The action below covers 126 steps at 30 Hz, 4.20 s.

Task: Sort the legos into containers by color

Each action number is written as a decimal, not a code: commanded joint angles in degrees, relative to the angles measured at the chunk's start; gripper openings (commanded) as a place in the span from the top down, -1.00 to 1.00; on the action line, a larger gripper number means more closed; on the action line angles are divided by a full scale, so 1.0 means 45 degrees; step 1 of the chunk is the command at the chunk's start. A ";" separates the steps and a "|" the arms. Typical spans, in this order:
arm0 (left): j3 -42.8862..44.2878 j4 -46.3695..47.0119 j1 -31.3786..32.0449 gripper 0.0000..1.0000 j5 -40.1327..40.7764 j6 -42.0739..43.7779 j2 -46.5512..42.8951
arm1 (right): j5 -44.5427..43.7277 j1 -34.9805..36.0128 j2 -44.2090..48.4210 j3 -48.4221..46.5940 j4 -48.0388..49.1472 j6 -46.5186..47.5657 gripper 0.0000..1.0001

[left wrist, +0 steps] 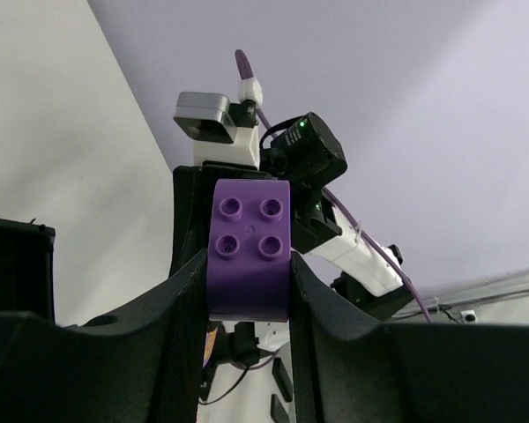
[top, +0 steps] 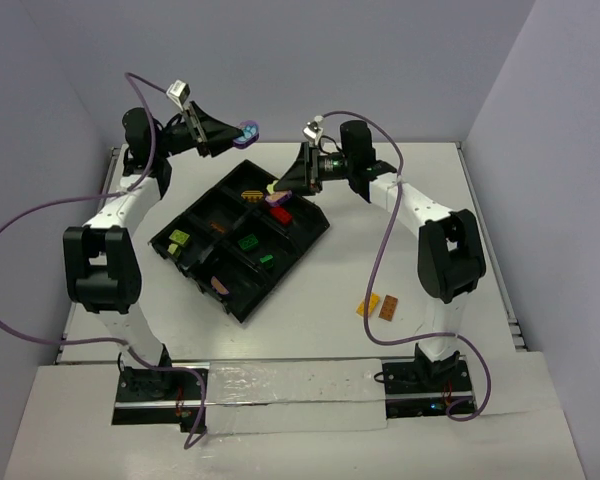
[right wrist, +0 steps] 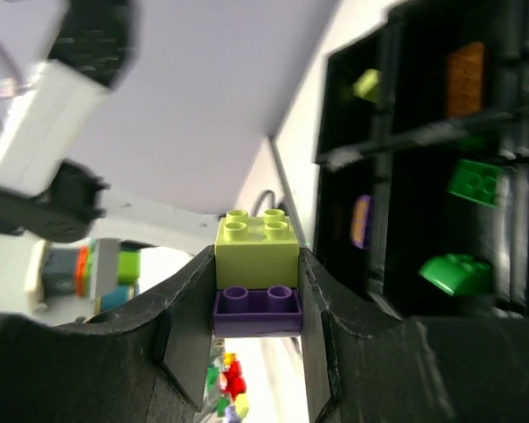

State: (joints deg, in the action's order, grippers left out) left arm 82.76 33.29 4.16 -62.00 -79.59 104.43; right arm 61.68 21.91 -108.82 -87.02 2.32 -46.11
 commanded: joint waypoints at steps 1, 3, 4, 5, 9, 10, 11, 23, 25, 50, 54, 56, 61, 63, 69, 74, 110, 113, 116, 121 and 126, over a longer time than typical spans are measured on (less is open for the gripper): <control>0.0201 -0.6982 -0.0319 1.00 0.0885 0.5054 -0.2210 | -0.2662 -0.0469 0.1103 -0.1242 -0.4817 0.3412 1.00; 0.0224 -1.0061 -0.0320 1.00 0.2377 0.7663 -0.2778 | -0.4603 -0.0873 0.1510 -0.0871 -0.5243 0.3509 1.00; 0.0007 -1.1560 -0.0320 1.00 0.3176 0.8444 -0.3375 | -0.5316 -0.1113 0.1888 -0.0521 -0.5162 0.3334 1.00; -0.0259 -1.2753 -0.0313 1.00 0.3977 0.9004 -0.3847 | -0.6031 -0.1334 0.2302 -0.0238 -0.5141 0.3175 1.00; -0.1541 -1.5807 -0.0218 1.00 0.6512 0.9996 -0.5403 | -0.8064 -0.1971 0.3217 0.0378 -0.5311 0.3031 1.00; -0.1915 -1.6176 -0.0160 1.00 0.7181 1.0212 -0.5813 | -0.8456 -0.2053 0.3304 0.0412 -0.5396 0.3110 1.00; -0.2207 -1.6666 -0.0052 1.00 0.7688 1.0385 -0.6087 | -0.8680 -0.2143 0.3400 0.0395 -0.5469 0.3165 1.00; -0.5732 -1.7802 0.2406 1.00 1.1673 1.0538 -0.7453 | -0.8841 -0.2233 0.2935 -0.0140 -0.5516 0.3057 1.00; -0.5986 -1.7801 0.2740 1.00 1.1871 1.0492 -0.7313 | -0.8883 -0.2229 0.2874 -0.0216 -0.5516 0.3080 1.00; 0.1704 -1.6060 0.2929 -0.66 0.7219 1.0546 -0.4114 | -0.6880 -0.1719 0.3342 0.0139 -0.4514 0.3164 1.00; 0.2097 -1.3061 0.2969 -0.67 0.4422 0.9638 -0.3106 | -0.4838 -0.1641 0.2916 -0.0341 -0.3653 0.3093 1.00; 0.2330 -1.2297 0.2874 -0.71 0.3687 0.9427 -0.2731 | -0.3850 -0.1598 0.2699 -0.0650 -0.3253 0.3031 1.00; 0.1431 -0.9381 0.2785 -0.73 0.1884 0.7919 -0.2534 | -0.2503 -0.1473 0.2746 -0.0573 -0.2189 0.2514 1.00; 0.1078 -0.9004 0.2785 -0.70 0.1804 0.7696 -0.2549 | -0.2103 -0.1349 0.2711 -0.0766 -0.2392 0.2751 1.00; 0.0949 -0.8248 0.2785 -0.66 0.1450 0.7384 -0.2548 | -0.1429 -0.1081 0.2678 -0.0770 -0.2793 0.3154 1.00; 0.0657 -0.7044 0.2789 -0.59 0.1019 0.6657 -0.2342 | -0.0900 -0.0944 0.2455 -0.0904 -0.2316 0.2781 1.00; 0.0404 -0.3483 0.2727 -0.37 0.0124 0.4864 -0.1254 | -0.2000 -0.0392 0.1858 0.0915 0.6011 -0.4482 1.00; 0.0297 -0.3332 0.2727 -0.07 0.0045 0.4715 -0.1260 | -0.2031 -0.0374 0.1841 0.0901 0.5952 -0.4440 1.00; 0.0239 -0.3341 0.2727 0.15 -0.0033 0.4724 -0.1315 | -0.2088 -0.0375 0.1856 0.0920 0.5951 -0.4440 1.00; 0.0222 -0.3511 0.2707 -0.08 -0.0152 0.4903 -0.1425 | -0.2286 -0.0358 0.1829 0.1018 0.5954 -0.4474 1.00; 0.0147 -0.3455 0.2688 -0.37 -0.0260 0.4877 -0.1466 | -0.2396 -0.0341 0.1802 0.1001 0.6024 -0.4538 1.00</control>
State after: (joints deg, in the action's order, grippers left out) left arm 83.71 14.43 16.45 -61.45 -58.06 98.91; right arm 51.64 20.01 -100.68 -80.68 27.35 -66.63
